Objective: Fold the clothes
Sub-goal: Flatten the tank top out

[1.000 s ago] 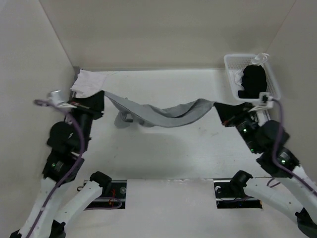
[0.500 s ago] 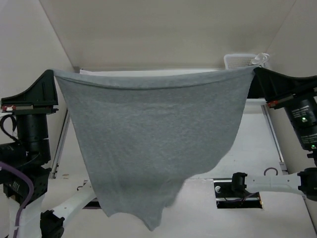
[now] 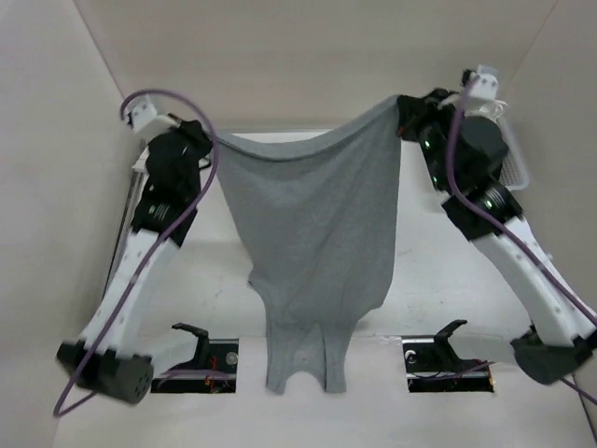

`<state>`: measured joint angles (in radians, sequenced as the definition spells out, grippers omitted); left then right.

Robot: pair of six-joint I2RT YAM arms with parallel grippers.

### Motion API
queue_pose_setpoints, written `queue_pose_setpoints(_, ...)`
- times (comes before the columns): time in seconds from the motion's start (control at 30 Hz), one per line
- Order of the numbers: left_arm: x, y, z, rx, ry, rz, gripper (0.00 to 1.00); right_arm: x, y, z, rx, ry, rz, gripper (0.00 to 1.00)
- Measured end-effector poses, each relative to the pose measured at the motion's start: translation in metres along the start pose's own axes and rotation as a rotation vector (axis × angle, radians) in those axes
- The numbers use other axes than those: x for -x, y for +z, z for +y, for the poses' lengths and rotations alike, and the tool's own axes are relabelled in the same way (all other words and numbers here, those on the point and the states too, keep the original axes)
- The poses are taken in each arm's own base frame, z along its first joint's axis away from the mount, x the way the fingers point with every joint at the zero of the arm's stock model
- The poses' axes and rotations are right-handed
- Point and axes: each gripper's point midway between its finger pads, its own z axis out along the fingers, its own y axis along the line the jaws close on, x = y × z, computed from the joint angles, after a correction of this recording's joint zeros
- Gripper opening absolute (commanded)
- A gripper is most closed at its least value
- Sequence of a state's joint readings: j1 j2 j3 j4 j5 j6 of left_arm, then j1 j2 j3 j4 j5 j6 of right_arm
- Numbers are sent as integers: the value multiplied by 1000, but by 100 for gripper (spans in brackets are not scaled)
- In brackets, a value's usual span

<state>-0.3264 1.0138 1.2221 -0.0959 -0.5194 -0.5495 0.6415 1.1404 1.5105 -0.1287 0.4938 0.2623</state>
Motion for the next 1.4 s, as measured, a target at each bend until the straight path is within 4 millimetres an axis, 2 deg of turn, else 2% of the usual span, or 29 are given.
queue_pose_setpoints(0.1, -54, 66, 20, 85, 42, 127, 1, -35, 64, -17, -30, 8, 81, 0)
queue_pose_setpoints(0.17, -69, 100, 23, 111, 45, 184, 1, -49, 101, -21, -33, 19, 129, 0)
queue_pose_setpoints(0.23, -56, 129, 9, 90, 23, 183, 1, -49, 128, -21, -28, 34, 149, 0)
queue_pose_setpoints(0.3, -22, 146, -16, 32, -15, 138, 1, -29, 146, -15, -9, 49, 128, 0)
queue_pose_setpoints(0.33, 3, 149, -30, -5, -38, 99, 1, -11, 150, -10, 4, 59, 103, 0)
queue_pose_setpoints(0.4, 57, 142, -57, -81, -77, 8, 1, 32, 148, 2, 40, 81, 31, 0)
queue_pose_setpoints(0.47, 109, 124, -78, -152, -106, -91, 1, 82, 133, 16, 87, 102, -63, 0)
queue_pose_setpoints(0.53, 145, 100, -90, -199, -123, -160, 1, 129, 108, 28, 132, 118, -160, 0)
queue_pose_setpoints(0.57, 159, 87, -94, -218, -129, -187, 2, 146, 95, 31, 148, 124, -191, 0)
queue_pose_setpoints(0.63, 181, 65, -102, -254, -139, -228, 2, 170, 69, 35, 168, 131, -232, 0)
queue_pose_setpoints(0.7, 188, 48, -103, -277, -143, -249, 2, 175, 52, 33, 170, 130, -232, 0)
queue_pose_setpoints(0.73, 186, 42, -100, -281, -144, -250, 2, 170, 46, 30, 165, 125, -220, 0)
queue_pose_setpoints(0.8, 173, 33, -90, -272, -141, -233, 2, 147, 38, 19, 142, 111, -176, 0)
queue_pose_setpoints(0.87, 143, 29, -72, -244, -133, -187, 2, 107, 32, 2, 111, 92, -108, 0)
queue_pose_setpoints(0.97, 79, 24, -32, -170, -108, -82, 2, 14, 19, -31, 54, 66, 51, 0)
queue_pose_setpoints(1.03, 27, 12, 2, -111, -87, 2, 2, -55, -1, -52, 24, 60, 168, 0)
queue_pose_setpoints(1.07, 3, 3, 19, -83, -78, 39, 2, -93, -17, -62, 13, 59, 235, 0)
queue_pose_setpoints(1.1, -25, -12, 40, -54, -68, 85, 2, -123, -35, -68, 11, 64, 289, 0)
queue_pose_setpoints(1.17, -67, -42, 73, -14, -52, 151, 2, -181, -78, -77, 20, 77, 395, 0)
queue_pose_setpoints(1.23, -97, -75, 101, 12, -42, 197, 2, -216, -118, -77, 58, 107, 464, 0)
queue_pose_setpoints(1.27, -110, -90, 114, 20, -38, 216, 2, -227, -136, -74, 83, 129, 487, 0)
queue_pose_setpoints(1.33, -125, -115, 135, 42, -37, 240, 1, -246, -168, -66, 137, 181, 541, 0)
queue_pose_setpoints(1.4, -132, -135, 147, 56, -49, 256, 1, -263, -200, -55, 192, 245, 606, 0)
